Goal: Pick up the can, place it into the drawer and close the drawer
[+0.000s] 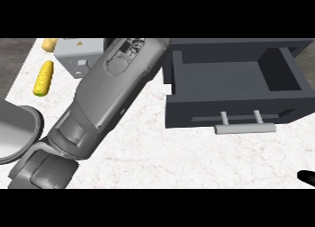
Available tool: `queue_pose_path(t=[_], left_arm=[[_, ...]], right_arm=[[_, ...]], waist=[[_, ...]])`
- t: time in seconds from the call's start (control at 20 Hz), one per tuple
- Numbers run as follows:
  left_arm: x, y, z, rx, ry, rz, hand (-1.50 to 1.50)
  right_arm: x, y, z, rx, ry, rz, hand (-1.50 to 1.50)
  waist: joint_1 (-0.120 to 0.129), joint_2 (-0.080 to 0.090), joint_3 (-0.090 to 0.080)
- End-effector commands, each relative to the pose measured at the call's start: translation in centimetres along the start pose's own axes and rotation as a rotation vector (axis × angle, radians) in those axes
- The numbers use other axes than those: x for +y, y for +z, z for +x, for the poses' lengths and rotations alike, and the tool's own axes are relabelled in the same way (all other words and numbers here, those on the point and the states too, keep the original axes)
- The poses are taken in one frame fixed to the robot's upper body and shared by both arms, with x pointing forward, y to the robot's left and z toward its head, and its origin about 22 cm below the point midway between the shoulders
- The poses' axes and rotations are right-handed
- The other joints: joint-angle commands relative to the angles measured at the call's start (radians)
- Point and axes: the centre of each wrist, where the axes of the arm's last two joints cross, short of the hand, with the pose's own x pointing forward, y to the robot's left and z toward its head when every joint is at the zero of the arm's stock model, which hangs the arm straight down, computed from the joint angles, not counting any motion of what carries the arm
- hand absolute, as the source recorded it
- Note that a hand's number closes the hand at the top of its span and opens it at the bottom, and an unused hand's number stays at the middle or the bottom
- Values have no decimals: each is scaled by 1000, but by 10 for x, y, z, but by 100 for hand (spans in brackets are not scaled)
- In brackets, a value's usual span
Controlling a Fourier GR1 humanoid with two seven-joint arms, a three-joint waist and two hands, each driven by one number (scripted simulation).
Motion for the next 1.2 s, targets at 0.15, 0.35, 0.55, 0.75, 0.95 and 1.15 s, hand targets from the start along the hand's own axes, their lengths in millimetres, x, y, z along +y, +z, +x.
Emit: queue_pose_path(t=[0.15,0.35,0.55,0.75,0.95,1.15], left_arm=[[-16,-11,15,21,-45,23,150],[-20,-12,6,21,-73,55,150],[-22,-15,12,6,-97,83,150],[-22,-18,14,23,-107,158,-150],[-24,-16,7,5,-114,204,-150],[-22,-18,10,-18,-102,197,-150]], right_arm=[[2,-1,3,-4,-19,-1,-150],[3,-6,-4,-12,-15,28,-150],[11,-12,6,-25,-12,38,-150],[4,-14,1,-19,-12,31,-150],[13,-6,6,-29,-18,77,-150],[7,-20,16,-67,81,70,-150]], waist=[[-23,5,1],[-49,10,2],[-48,12,2],[-58,15,3],[-78,14,3],[-53,18,1]])
